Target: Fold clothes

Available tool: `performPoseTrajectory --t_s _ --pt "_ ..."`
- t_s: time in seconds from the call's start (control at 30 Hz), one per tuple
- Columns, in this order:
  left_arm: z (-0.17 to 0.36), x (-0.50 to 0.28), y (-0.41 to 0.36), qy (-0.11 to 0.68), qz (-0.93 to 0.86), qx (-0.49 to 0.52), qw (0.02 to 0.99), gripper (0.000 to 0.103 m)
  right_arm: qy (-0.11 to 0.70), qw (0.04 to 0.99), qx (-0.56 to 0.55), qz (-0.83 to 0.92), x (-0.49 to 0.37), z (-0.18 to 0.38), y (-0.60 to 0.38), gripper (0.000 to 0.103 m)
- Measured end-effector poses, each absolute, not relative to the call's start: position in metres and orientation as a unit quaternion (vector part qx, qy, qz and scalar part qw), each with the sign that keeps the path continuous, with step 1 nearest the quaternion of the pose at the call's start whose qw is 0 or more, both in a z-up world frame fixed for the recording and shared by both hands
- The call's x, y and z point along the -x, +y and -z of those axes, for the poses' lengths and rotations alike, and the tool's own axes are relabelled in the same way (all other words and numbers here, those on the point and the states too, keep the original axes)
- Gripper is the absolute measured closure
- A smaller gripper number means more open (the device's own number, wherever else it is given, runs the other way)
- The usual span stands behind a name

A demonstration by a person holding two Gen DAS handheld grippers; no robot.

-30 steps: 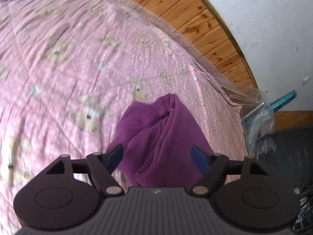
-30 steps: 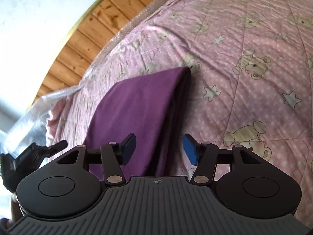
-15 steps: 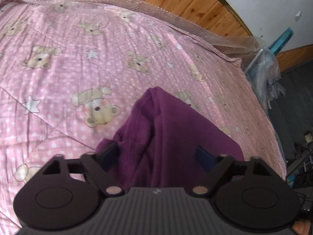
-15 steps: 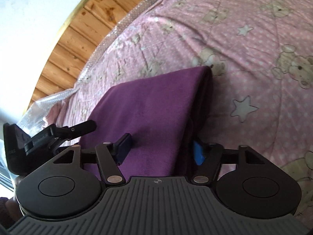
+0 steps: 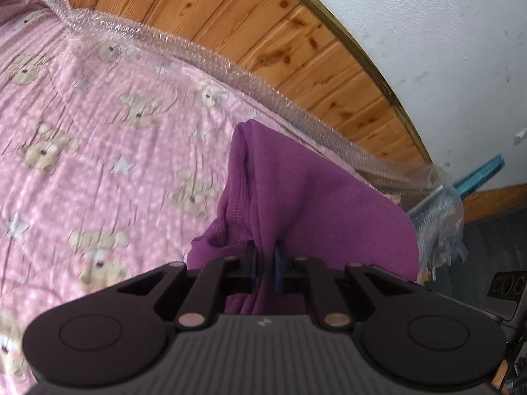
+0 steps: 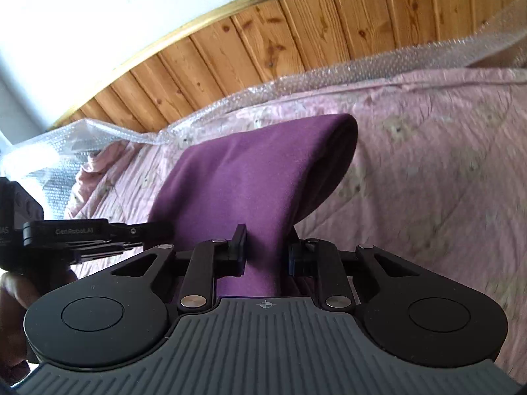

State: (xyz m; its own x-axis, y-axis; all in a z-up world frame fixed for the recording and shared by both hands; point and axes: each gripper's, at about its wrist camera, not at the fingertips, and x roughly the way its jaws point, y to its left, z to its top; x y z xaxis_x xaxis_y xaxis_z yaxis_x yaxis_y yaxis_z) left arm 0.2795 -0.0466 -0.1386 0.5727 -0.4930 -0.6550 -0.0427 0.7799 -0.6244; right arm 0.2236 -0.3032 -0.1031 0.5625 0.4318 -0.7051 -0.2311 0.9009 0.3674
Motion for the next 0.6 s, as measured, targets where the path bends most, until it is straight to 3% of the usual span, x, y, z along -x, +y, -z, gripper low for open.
performPoseTrajectory --t_s 0.07,0.13,0.17,0.23,0.3,0.43,0.53,0.6 --pt "0.149 -0.319 -0.060 0.448 0.092 0.294 0.839 0.087 0.447 0.868 -0.107 -0.186 -0.286 0.104 -0.316 0.078" --pt "0.165 -0.347 -0.065 0.451 0.031 0.267 0.851 0.088 0.453 0.876 -0.104 -0.133 -0.327 0.120 -0.330 0.050" --pt "0.165 -0.347 -0.065 0.443 0.025 0.265 0.856 0.088 0.455 0.879 -0.103 -0.105 -0.347 0.128 -0.336 0.048" --pt "0.157 -0.330 -0.065 0.420 0.057 0.278 0.862 0.086 0.444 0.885 -0.118 -0.069 -0.347 0.135 -0.350 0.056" --pt "0.150 -0.312 -0.069 0.402 0.093 0.284 0.866 0.084 0.397 0.893 -0.178 -0.111 -0.316 0.131 -0.366 0.057" --pt "0.171 -0.290 -0.108 0.432 0.132 0.218 0.865 0.072 0.357 0.904 -0.165 -0.167 -0.249 0.141 -0.350 0.059" --pt "0.204 -0.289 -0.125 0.452 0.122 0.178 0.866 0.080 0.406 0.889 -0.117 -0.174 -0.244 0.188 -0.330 0.063" --pt "0.205 -0.289 -0.120 0.448 0.119 0.203 0.862 0.080 0.402 0.893 -0.076 -0.185 -0.242 0.205 -0.321 0.060"
